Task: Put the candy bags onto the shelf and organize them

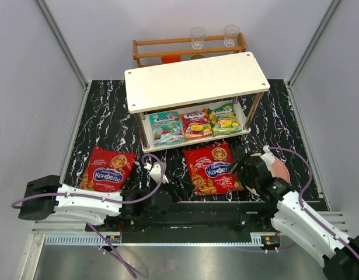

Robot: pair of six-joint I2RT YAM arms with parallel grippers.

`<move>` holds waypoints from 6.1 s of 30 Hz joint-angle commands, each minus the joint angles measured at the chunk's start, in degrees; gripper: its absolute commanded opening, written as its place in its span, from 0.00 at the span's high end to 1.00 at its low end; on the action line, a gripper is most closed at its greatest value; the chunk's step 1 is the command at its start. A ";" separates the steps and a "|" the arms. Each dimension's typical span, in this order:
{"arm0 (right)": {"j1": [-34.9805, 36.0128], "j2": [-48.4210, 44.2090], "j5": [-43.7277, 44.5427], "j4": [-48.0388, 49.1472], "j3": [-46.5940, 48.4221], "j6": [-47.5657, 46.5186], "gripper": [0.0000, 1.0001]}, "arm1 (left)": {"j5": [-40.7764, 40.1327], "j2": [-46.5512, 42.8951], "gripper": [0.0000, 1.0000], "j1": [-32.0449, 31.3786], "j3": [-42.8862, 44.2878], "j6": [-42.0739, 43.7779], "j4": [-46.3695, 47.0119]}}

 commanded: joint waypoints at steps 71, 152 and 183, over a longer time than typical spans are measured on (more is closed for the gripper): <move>-0.17 9.88 -10.92 -2.56 68.03 -36.40 1.00 | 23.45 15.15 1.00 7.52 85.82 48.91 -30.25; -41.04 38.99 -39.39 18.01 63.91 -29.46 0.54 | 62.07 28.96 0.36 49.37 71.41 40.47 -11.26; -41.04 29.32 -39.39 16.17 61.01 -32.09 0.37 | 10.23 -26.05 0.01 51.39 34.42 27.31 -44.30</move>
